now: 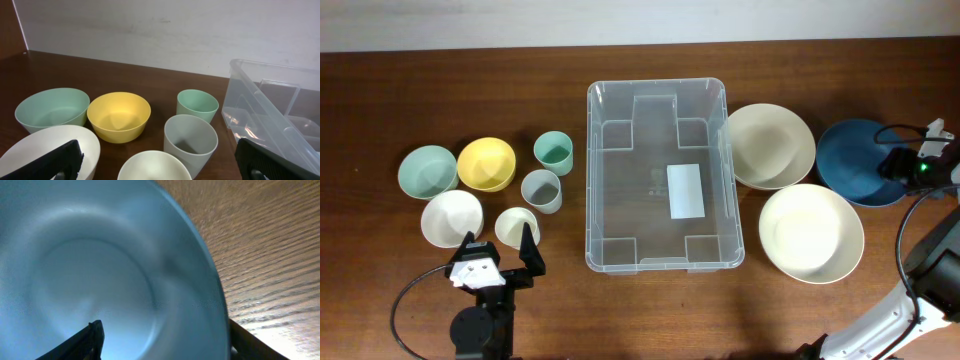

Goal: Pack container
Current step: 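Lift the dark blue bowl and lower it into the clear bin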

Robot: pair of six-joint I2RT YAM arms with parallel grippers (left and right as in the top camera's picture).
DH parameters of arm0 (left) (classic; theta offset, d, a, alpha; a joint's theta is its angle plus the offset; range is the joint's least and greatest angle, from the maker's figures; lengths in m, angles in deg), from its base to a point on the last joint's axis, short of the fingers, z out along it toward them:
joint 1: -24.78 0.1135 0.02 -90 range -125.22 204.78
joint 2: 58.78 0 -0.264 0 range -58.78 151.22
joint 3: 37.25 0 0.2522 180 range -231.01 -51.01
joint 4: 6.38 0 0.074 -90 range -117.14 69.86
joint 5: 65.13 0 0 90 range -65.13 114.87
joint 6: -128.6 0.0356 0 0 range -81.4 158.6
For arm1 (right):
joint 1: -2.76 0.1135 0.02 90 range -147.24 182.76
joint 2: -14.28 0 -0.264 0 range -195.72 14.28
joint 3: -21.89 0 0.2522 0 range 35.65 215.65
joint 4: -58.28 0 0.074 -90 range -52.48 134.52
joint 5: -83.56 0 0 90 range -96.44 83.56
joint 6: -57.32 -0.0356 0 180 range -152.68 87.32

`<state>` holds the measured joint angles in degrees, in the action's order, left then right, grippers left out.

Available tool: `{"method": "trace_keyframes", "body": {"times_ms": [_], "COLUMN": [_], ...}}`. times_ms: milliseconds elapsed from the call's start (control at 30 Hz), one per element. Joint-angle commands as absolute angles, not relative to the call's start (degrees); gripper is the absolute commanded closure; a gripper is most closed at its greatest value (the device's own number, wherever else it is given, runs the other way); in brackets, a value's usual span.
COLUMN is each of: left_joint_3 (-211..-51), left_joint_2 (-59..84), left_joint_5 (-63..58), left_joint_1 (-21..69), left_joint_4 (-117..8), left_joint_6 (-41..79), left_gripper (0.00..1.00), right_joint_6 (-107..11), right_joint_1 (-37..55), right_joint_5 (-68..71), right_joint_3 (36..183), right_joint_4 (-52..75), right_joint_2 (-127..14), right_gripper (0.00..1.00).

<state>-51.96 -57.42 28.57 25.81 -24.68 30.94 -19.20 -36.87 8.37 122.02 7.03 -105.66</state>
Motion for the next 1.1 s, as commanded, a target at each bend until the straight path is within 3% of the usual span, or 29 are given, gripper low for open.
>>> {"method": "trace_keyframes", "body": {"times_ms": [0,100,167,300,367,400,433,733,933,1067], "left_joint_3": [-51.5,-51.5,-51.5,-51.5,-51.5,-51.5,-51.5,-51.5,-51.5,-51.5], "left_joint_2": [-57.8,-57.8,-57.8,-57.8,-57.8,-57.8,-57.8,-57.8,-57.8,-57.8], "left_joint_5": [29.2,29.2,29.2,29.2,29.2,29.2,29.2,29.2,29.2,29.2], "left_joint_1": [25.8,25.8,25.8,25.8,25.8,25.8,25.8,25.8,25.8,25.8], "left_joint_4": [-24.5,-24.5,-24.5,-24.5,-24.5,-24.5,-24.5,-24.5,-24.5,-24.5], "left_joint_6": [31.9,31.9,31.9,31.9,31.9,31.9,31.9,31.9,31.9,31.9], "left_gripper": [0.01,0.0,0.0,0.01,0.0,0.0,0.0,0.01,0.0,0.01], "right_joint_6": [-19.6,-19.6,-19.6,-20.6,-22.8,-23.4,-24.0,-25.9,-23.9,-23.4], "right_joint_1": [-36.7,-36.7,-36.7,-36.7,-36.7,-36.9,-37.1,-40.9,-40.9,-35.9], "right_joint_5": [7.9,7.8,7.8,6.9,5.0,4.3,4.2,4.3,5.4,5.4], "right_joint_3": [122.1,122.1,122.1,122.1,122.1,122.1,122.2,131.1,150.1,163.7], "right_joint_4": [7.0,7.1,7.3,7.4,7.1,7.0,6.8,-3.5,-16.7,-23.9], "right_joint_2": [-108.7,-109.0,-109.0,-109.0,-109.0,-108.9,-108.9,-107.5,-106.9,-106.9], "right_gripper": [0.29,0.3,0.36,0.7,0.82,0.94,0.96,0.96,0.96,0.96]}}
